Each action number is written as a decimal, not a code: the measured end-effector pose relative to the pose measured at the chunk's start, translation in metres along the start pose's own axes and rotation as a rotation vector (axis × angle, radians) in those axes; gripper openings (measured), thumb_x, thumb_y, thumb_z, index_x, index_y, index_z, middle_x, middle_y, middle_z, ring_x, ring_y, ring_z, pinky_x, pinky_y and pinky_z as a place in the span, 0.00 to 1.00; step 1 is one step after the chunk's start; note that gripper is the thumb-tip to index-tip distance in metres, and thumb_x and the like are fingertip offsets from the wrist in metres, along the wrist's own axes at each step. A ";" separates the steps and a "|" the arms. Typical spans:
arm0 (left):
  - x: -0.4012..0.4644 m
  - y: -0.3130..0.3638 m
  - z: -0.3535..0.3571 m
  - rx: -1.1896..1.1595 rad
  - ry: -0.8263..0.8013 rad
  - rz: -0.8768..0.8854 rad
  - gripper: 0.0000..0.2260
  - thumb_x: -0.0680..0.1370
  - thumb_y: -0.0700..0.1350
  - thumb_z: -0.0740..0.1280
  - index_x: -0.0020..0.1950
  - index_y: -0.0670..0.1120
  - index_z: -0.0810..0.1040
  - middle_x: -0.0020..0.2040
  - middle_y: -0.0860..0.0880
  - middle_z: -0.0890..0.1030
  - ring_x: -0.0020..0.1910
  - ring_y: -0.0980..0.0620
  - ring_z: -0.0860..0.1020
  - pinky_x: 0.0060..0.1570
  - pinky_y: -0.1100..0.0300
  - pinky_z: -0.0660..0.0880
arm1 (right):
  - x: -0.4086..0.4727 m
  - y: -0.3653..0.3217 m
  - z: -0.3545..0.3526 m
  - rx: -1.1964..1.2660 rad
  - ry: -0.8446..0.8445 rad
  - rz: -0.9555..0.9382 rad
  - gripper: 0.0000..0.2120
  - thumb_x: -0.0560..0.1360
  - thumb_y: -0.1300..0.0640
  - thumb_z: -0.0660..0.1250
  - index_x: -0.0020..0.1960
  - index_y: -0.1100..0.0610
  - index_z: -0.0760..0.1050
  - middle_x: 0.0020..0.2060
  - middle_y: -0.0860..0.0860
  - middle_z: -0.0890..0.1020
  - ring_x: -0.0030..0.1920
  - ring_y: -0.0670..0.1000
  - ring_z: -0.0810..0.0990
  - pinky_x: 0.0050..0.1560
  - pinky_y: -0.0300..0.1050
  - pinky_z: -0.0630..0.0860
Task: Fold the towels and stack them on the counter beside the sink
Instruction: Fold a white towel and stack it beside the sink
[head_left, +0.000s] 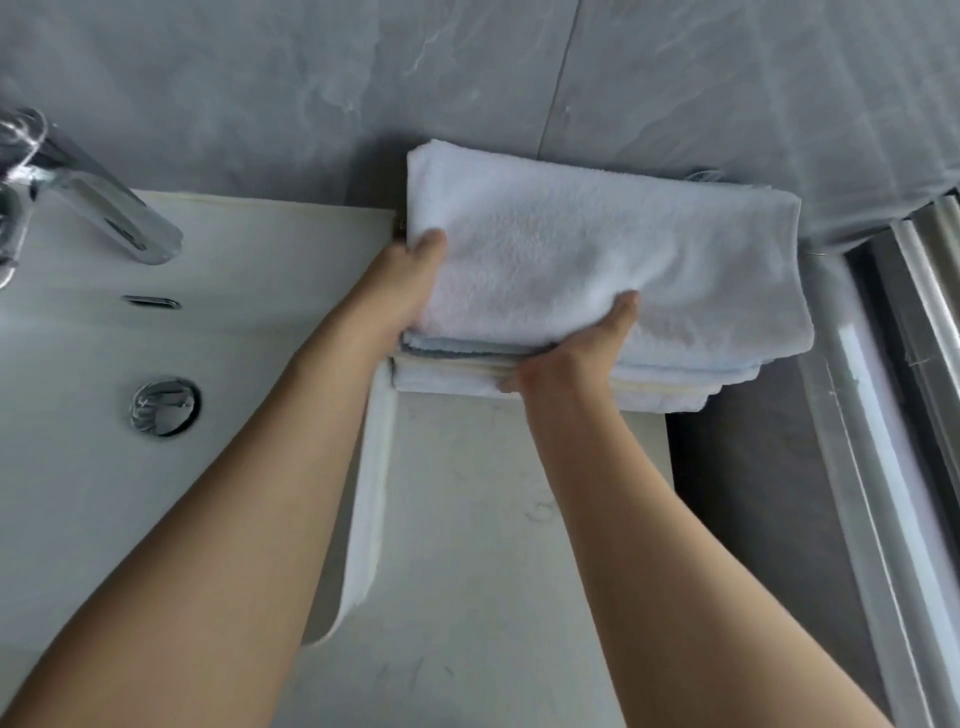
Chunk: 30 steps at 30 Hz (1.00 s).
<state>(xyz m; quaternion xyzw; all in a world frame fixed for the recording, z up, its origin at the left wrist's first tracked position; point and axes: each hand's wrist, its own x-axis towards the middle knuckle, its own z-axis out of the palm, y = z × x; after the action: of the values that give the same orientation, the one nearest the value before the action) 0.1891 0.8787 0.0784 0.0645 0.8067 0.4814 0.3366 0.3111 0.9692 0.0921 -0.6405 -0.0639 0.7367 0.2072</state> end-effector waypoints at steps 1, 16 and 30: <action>-0.002 -0.007 0.001 -0.038 -0.041 -0.044 0.30 0.79 0.64 0.59 0.71 0.43 0.71 0.65 0.44 0.78 0.61 0.45 0.78 0.63 0.52 0.73 | -0.001 -0.003 0.006 0.036 0.007 0.009 0.51 0.61 0.21 0.62 0.77 0.41 0.55 0.78 0.51 0.55 0.76 0.64 0.55 0.72 0.70 0.46; 0.020 0.008 0.003 -0.213 -0.165 -0.115 0.36 0.72 0.72 0.65 0.71 0.49 0.74 0.65 0.50 0.79 0.62 0.50 0.78 0.67 0.53 0.71 | 0.000 0.055 0.021 0.049 0.041 -0.135 0.66 0.48 0.19 0.67 0.75 0.34 0.36 0.78 0.42 0.51 0.76 0.54 0.59 0.71 0.60 0.56; 0.046 0.028 0.008 0.136 0.031 0.109 0.34 0.81 0.67 0.49 0.69 0.41 0.73 0.54 0.45 0.80 0.42 0.56 0.72 0.37 0.62 0.65 | 0.013 -0.006 0.016 0.211 0.069 -0.056 0.50 0.59 0.23 0.65 0.75 0.42 0.57 0.72 0.49 0.67 0.70 0.61 0.67 0.71 0.67 0.55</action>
<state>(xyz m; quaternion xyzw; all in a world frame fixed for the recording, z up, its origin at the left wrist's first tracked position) 0.1526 0.9190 0.0773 0.1234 0.8379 0.4441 0.2925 0.2956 0.9823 0.0847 -0.6380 0.0032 0.7108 0.2962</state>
